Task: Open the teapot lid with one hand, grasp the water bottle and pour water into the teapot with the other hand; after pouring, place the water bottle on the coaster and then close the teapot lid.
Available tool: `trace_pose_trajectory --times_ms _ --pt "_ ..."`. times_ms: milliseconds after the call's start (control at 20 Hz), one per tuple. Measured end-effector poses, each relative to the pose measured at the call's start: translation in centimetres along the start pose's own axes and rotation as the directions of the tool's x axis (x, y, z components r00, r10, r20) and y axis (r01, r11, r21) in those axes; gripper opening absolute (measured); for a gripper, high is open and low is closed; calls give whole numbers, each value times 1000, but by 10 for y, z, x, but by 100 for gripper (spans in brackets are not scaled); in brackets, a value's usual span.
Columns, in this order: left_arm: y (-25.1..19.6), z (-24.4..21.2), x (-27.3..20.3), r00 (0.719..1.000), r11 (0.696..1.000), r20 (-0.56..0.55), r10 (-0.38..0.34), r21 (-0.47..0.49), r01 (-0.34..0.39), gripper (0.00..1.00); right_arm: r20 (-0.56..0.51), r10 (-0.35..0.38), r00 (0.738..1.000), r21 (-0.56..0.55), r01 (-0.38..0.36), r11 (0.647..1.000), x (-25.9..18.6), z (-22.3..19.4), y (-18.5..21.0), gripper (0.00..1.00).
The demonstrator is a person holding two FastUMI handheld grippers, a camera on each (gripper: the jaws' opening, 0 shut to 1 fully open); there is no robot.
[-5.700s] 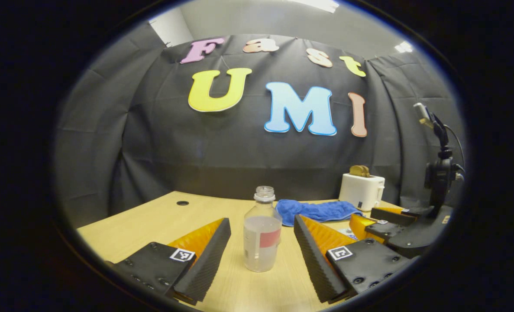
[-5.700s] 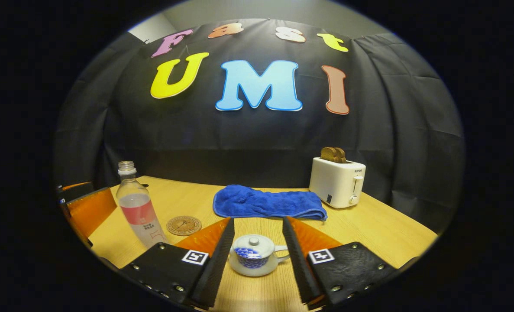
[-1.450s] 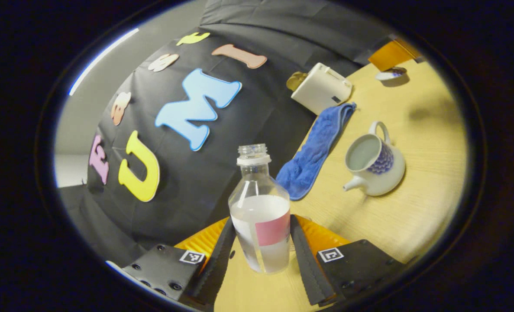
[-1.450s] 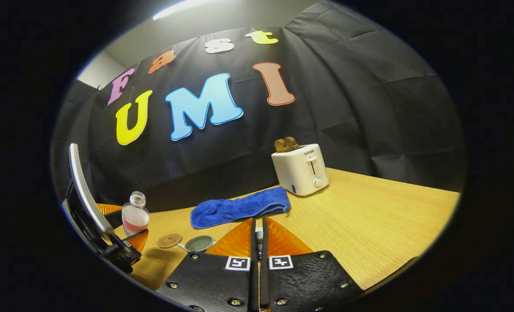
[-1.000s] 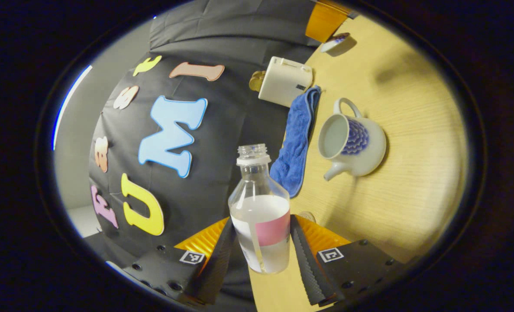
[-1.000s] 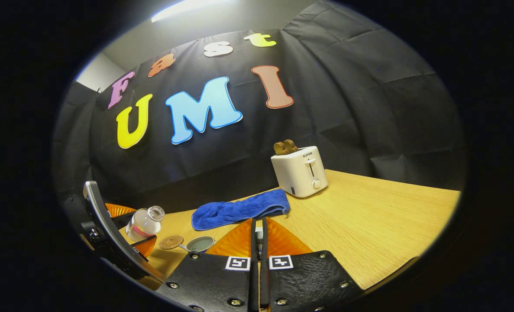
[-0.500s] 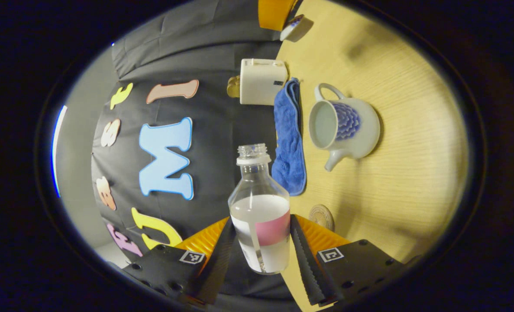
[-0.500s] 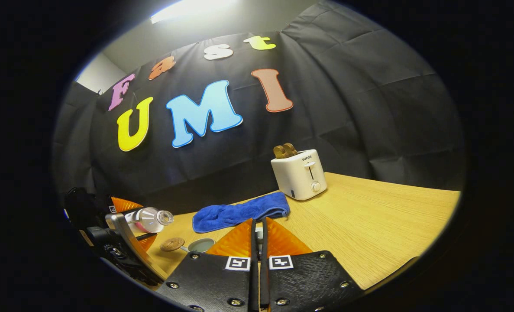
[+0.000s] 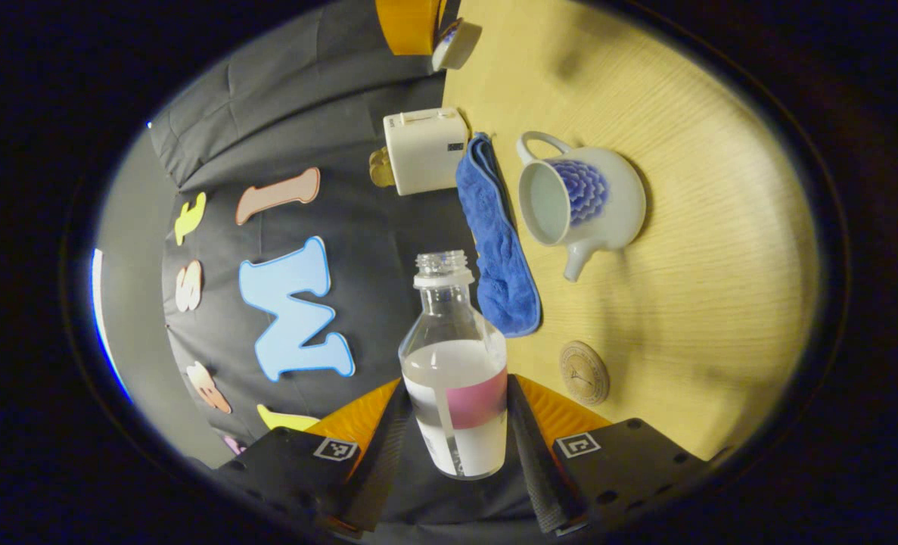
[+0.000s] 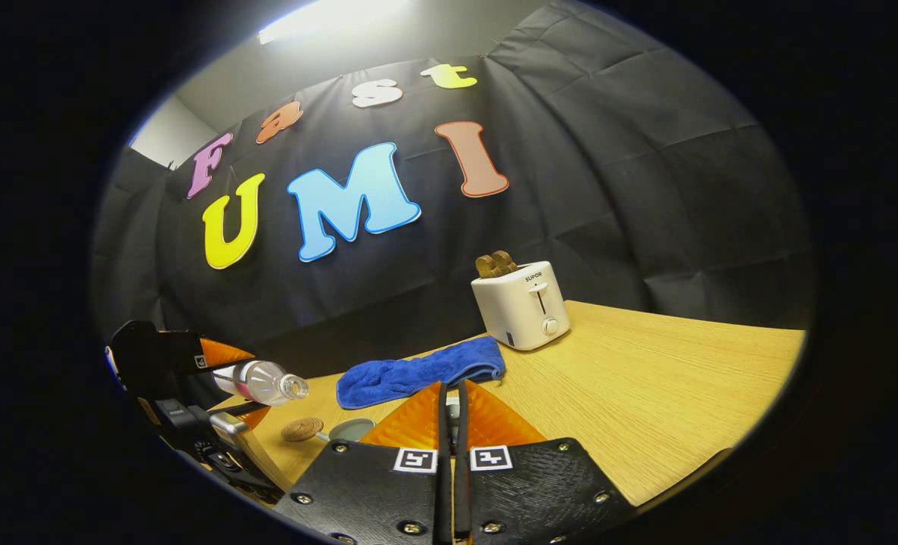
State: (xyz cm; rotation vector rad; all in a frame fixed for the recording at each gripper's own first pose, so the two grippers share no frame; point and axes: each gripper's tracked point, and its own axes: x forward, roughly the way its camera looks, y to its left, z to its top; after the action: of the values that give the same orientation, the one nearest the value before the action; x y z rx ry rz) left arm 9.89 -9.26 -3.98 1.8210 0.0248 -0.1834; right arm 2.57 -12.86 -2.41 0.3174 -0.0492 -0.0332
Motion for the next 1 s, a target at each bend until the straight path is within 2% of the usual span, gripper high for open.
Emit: trace_pose_trajectory --times_ms 650,1000 --pt "8 2 -1 1000 992 2 13 128 -13 87 4 1 1000 9 -1 1000 -1 1 0 2" --pt "11 5 -1 1000 987 6 16 161 -17 88 5 3 1000 13 -3 1000 -1 2 -1 2"
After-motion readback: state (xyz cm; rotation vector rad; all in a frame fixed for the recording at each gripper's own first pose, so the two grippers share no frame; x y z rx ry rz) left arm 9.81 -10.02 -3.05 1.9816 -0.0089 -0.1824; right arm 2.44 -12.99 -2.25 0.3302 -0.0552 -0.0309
